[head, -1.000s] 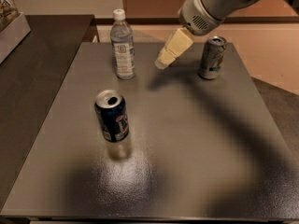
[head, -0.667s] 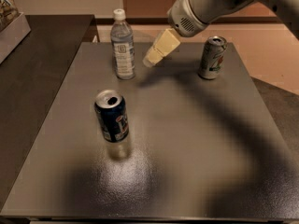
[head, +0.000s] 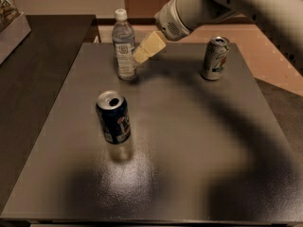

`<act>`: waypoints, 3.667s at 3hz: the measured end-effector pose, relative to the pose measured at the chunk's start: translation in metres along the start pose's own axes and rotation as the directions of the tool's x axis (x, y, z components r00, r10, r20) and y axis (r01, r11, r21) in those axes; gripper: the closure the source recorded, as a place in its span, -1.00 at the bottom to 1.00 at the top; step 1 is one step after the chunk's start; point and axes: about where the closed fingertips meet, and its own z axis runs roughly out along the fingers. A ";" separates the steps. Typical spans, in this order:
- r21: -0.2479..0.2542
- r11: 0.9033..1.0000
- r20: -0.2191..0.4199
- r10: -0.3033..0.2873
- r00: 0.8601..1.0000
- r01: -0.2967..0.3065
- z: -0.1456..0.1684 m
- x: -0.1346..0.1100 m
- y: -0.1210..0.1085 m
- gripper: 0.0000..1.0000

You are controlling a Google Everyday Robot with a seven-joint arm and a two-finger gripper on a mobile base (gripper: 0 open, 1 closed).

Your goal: Knock blue plastic bottle over

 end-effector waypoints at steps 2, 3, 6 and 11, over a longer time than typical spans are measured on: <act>-0.050 0.998 0.085 0.036 0.996 -0.032 0.034 -0.018 0.000 -1.00; -0.083 0.996 0.111 0.041 0.993 -0.032 0.043 -0.024 0.004 -1.00; -0.129 0.991 0.139 0.042 0.989 -0.024 0.034 -0.029 0.010 0.28; -0.189 0.964 -0.351 -0.243 0.905 0.185 -0.038 -0.004 0.039 1.00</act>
Offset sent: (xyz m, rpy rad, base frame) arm 0.0244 0.0498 -0.0084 0.1512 0.0333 0.0511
